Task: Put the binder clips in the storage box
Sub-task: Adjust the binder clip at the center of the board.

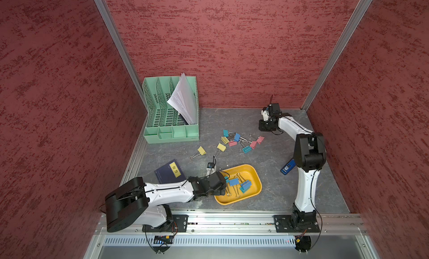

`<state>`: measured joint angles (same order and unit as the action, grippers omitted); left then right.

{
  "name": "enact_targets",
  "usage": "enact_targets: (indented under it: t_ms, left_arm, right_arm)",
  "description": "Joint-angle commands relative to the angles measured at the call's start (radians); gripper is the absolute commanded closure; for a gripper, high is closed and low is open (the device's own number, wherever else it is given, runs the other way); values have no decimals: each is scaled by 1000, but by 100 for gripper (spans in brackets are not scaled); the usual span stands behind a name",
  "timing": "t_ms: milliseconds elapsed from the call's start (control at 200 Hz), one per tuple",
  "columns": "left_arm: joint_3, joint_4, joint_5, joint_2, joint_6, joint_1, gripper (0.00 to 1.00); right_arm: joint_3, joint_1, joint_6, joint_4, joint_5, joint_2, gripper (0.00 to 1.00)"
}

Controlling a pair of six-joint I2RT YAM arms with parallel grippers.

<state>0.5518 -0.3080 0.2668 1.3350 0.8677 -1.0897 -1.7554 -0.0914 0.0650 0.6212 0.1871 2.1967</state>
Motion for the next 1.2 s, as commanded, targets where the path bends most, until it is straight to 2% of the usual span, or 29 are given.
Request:
enact_targets:
  t_ms: [0,65,120,275,521,586,706,771,912,1037,1197]
  left_arm:
    - [1,-25,11,35,4,-7,4]
    - [1,-23,12,35,4,-6,4]
    - [0,-22,11,36,4,-6,4]
    - [-6,-23,9,33,4,-7,4]
    - [-23,-6,9,9,4,-7,4]
    - [-24,-8,9,4,4,-10,4]
    - [-30,-7,13,-3,1,-10,4]
    - [-35,-5,11,-7,1,-11,4]
    - [-40,-6,15,-17,5,-13,4]
    - [-43,-3,18,-20,5,-13,4]
    - [-50,2,18,-22,4,-12,3]
  right_arm:
    - [-60,9,47,108,17,76,79]
    - [-63,10,48,118,19,98,79]
    - [-57,10,53,127,29,103,84]
    - [29,10,64,127,16,38,82]
    - [356,-19,112,37,28,-179,79]
    - [448,-34,133,0,28,-238,74]
    - [562,-44,163,-43,29,-309,59]
    - [591,-44,170,-51,-5,-344,42]
    - [650,-55,172,-69,-9,-464,20]
    - [658,-91,174,-25,-21,-524,17]
    - [698,-205,248,-13,-82,-577,16]
